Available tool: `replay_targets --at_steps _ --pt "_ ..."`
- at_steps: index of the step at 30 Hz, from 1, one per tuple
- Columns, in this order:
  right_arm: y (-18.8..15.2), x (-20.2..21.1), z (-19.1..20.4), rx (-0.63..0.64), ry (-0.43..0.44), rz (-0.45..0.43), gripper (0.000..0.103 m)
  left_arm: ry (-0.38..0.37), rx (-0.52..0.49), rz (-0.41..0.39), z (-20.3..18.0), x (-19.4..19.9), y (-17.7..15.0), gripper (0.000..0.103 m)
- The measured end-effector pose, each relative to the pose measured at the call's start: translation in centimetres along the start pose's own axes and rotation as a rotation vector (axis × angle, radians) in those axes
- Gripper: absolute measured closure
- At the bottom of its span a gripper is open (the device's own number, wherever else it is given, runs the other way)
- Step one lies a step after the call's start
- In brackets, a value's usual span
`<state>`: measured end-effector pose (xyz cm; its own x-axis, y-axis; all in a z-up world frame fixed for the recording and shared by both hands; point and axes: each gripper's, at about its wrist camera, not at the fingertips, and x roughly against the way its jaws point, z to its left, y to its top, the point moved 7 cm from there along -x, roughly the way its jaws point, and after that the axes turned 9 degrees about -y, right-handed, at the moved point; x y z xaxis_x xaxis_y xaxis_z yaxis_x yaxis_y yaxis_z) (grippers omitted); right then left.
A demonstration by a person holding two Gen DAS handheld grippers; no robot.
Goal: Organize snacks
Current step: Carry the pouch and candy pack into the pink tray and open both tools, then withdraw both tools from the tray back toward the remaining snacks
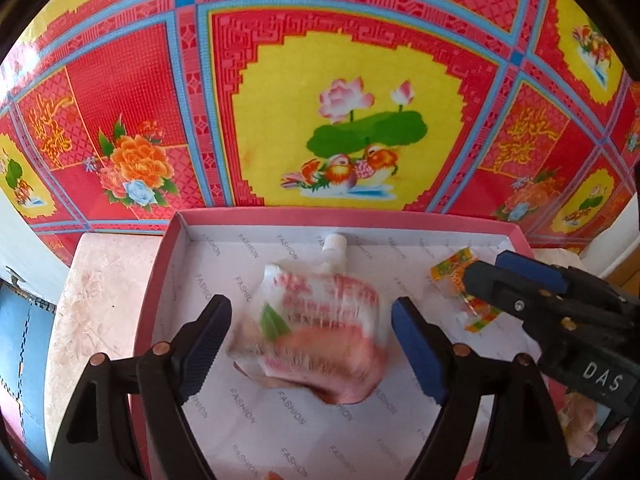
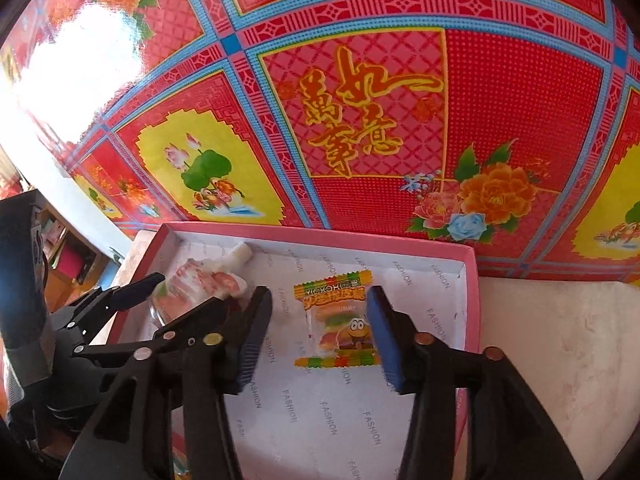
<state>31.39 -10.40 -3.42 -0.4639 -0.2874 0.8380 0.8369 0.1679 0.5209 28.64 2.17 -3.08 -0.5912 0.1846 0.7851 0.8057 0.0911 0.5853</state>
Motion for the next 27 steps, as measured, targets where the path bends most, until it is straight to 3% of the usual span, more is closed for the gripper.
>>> replay_targets --at_steps 16,27 --pt "-0.4 5.1 0.9 -0.009 0.025 -0.064 0.047 -0.019 0.008 -0.046 1.5 6.2 -1.9 0.016" --pt "-2.4 8.4 1.8 -0.008 0.037 -0.077 0.047 -0.03 0.012 -0.061 -0.7 9.4 -2.3 0.016"
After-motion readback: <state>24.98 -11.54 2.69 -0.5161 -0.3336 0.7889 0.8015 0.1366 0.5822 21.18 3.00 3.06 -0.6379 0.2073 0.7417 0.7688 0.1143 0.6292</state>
